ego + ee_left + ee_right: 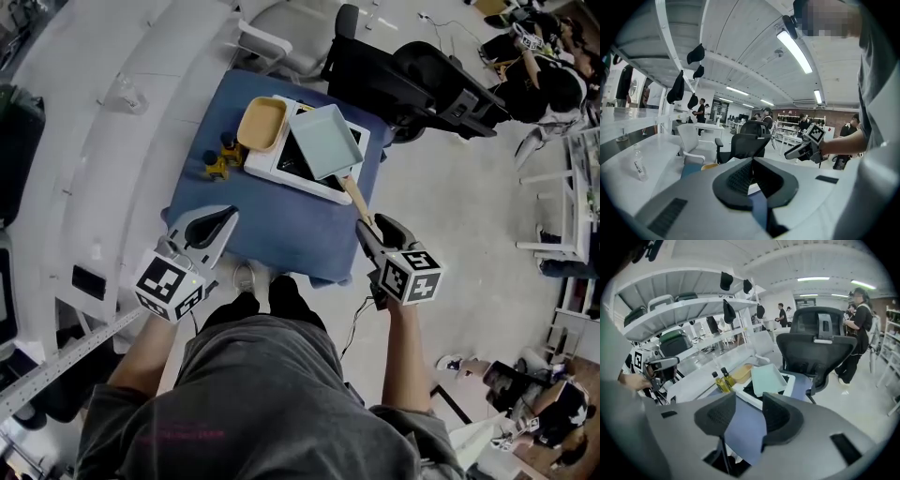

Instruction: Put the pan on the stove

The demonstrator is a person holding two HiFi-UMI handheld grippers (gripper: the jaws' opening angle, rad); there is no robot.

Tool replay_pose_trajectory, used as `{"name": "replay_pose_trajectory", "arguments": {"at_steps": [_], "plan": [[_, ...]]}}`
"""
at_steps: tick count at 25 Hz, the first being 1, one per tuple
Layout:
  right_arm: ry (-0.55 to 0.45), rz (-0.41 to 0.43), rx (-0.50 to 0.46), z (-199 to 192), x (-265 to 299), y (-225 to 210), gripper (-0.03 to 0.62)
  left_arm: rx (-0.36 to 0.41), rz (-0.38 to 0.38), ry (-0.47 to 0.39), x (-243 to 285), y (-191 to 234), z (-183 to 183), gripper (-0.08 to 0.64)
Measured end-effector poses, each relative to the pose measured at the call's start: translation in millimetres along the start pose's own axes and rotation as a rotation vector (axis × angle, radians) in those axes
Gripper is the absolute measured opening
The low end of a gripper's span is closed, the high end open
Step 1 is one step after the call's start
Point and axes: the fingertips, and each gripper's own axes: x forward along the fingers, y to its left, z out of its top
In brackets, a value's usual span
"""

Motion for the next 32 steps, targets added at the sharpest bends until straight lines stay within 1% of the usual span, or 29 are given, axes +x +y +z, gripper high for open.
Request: {"name": "replay_pose_trajectory", "arguments": {"at_steps": [4, 10, 17, 23, 32], "plan": [[-0.063, 0.017, 0.003, 18.0, -11.5, 21.8, 0.107, 0.012, -0.011, -0.014, -5.3, -3.6, 6.2, 0.002], [-0.117, 0.052, 0.008, 28.0, -20.8, 45.8, 0.092, 0.024, -0.014, -0.026, -12.7, -4.6, 11.6, 0.002], [-0.157, 0.078, 0.004, 35.6, -25.6, 70.4, 0.028, 0.026, -0.021, -0.029, -16.3, -4.0, 12.9, 0.002], [-0.176, 0.112, 0.008, 40.8, -21.4, 89.5, 0.005, 0.030, -0.035, -0.031, -14.1, -4.8, 16.2, 0.002], [-0.183, 0.165, -0.003, 46.4, -14.9, 104.0, 0.003, 0.026, -0.050, -0.023, -7.3, -6.0, 15.2, 0.002]]}}
